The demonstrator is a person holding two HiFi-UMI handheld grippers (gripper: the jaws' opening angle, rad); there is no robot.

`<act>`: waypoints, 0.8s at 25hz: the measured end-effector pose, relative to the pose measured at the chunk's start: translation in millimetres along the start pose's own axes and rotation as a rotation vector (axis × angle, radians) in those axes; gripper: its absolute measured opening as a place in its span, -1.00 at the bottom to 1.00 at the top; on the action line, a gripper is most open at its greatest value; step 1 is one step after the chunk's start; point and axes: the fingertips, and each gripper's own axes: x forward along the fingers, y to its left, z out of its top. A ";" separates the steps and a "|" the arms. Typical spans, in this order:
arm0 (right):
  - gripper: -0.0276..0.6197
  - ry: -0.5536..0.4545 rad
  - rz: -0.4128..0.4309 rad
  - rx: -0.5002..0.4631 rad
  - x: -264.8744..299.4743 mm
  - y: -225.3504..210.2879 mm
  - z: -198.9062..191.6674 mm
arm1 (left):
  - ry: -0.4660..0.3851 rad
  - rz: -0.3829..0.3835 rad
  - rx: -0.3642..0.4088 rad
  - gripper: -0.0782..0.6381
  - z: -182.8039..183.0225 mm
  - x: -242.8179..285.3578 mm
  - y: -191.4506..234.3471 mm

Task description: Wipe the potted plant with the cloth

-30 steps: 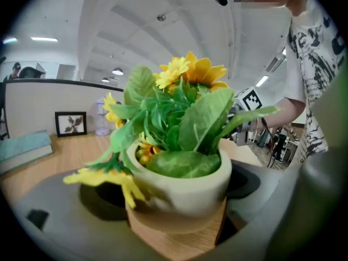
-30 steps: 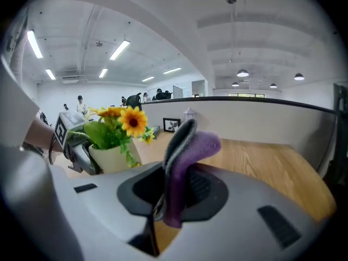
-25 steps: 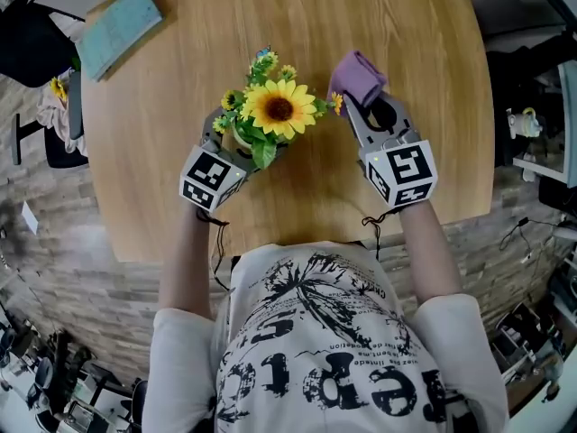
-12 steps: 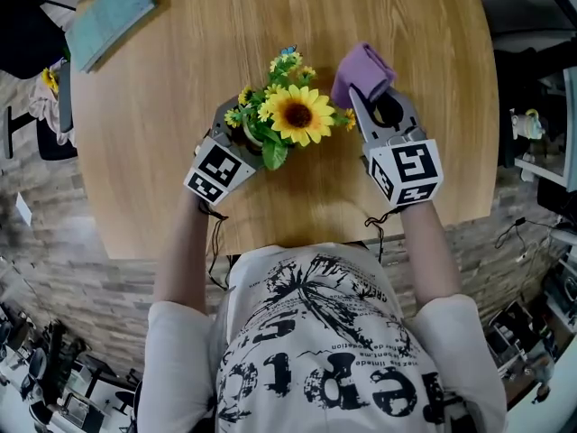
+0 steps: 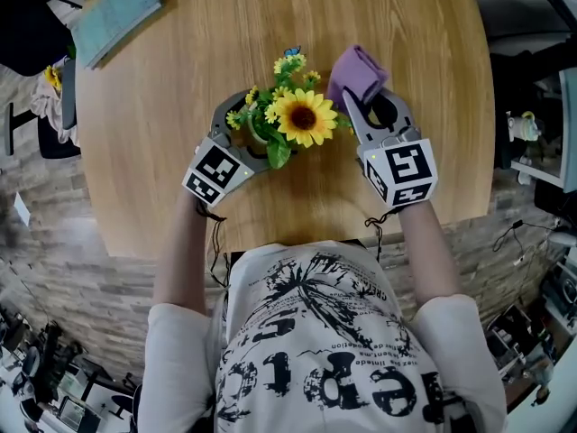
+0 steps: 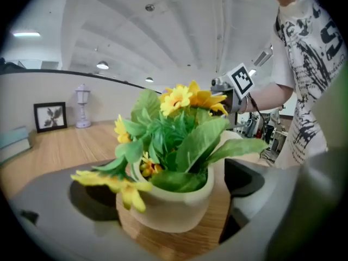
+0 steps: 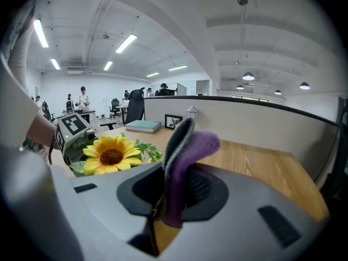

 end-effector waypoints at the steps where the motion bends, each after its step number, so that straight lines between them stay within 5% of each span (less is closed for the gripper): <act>1: -0.68 -0.003 -0.006 -0.010 -2.2 0.3 2.2 | -0.026 0.026 -0.001 0.86 7.2 -5.5 1.3; 9: -0.68 -0.055 -0.072 -0.089 -30.4 1.3 30.0 | -0.227 0.202 0.040 0.76 91.7 -62.1 5.4; 16: -0.68 -0.146 -0.099 -0.128 -52.2 11.0 64.4 | -0.354 0.393 0.056 -0.27 150.9 -119.8 12.8; 20: -0.68 -0.192 -0.096 -0.146 -68.2 20.7 81.1 | -0.388 0.488 0.039 -0.68 163.9 -148.8 7.6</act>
